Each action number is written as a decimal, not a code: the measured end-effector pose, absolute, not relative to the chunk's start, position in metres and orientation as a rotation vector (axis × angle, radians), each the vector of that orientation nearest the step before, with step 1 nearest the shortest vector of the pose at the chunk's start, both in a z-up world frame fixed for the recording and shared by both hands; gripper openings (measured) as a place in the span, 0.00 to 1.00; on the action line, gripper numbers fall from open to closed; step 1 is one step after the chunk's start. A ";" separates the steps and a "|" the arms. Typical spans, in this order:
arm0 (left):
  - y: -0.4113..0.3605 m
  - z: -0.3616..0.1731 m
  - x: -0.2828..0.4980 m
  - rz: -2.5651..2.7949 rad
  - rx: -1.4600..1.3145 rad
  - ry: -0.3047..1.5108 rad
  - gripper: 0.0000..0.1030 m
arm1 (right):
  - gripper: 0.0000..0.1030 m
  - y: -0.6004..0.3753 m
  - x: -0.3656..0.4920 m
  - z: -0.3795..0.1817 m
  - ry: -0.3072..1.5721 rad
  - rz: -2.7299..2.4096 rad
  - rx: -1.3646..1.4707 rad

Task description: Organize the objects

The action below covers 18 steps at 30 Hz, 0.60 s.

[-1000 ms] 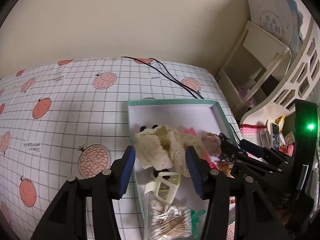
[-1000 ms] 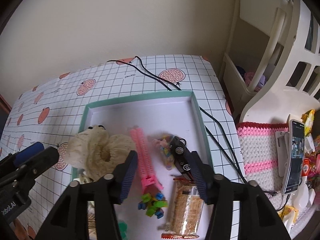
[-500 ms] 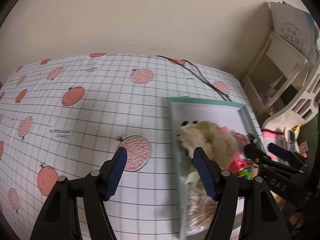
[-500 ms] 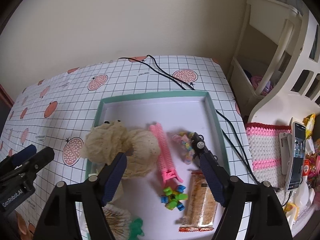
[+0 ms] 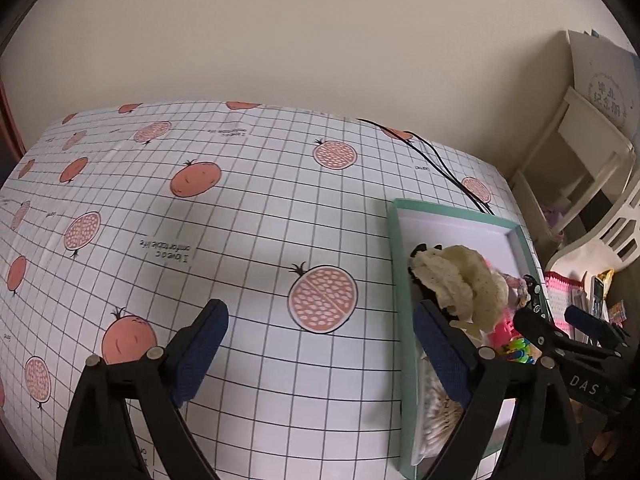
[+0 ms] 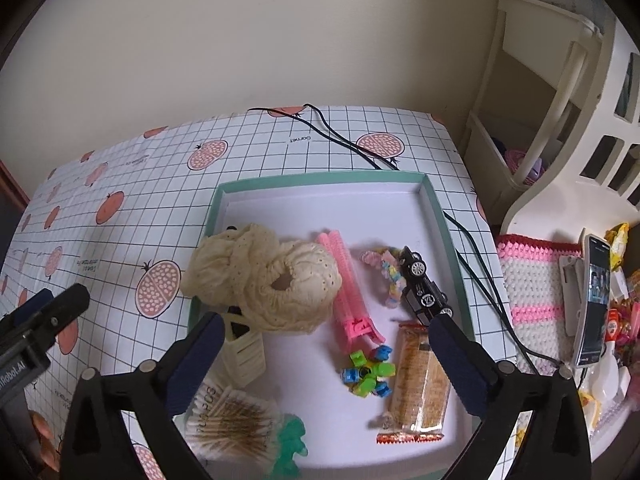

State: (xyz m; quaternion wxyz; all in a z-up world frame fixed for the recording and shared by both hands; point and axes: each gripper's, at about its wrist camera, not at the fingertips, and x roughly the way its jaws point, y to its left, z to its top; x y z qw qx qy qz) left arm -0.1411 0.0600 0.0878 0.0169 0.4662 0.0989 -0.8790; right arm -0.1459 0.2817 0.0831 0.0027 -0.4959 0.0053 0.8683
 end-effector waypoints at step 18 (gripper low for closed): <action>0.040 0.110 -0.101 -2.768 1.306 0.275 0.93 | 1.00 0.277 -0.088 0.096 0.007 2.729 -1.505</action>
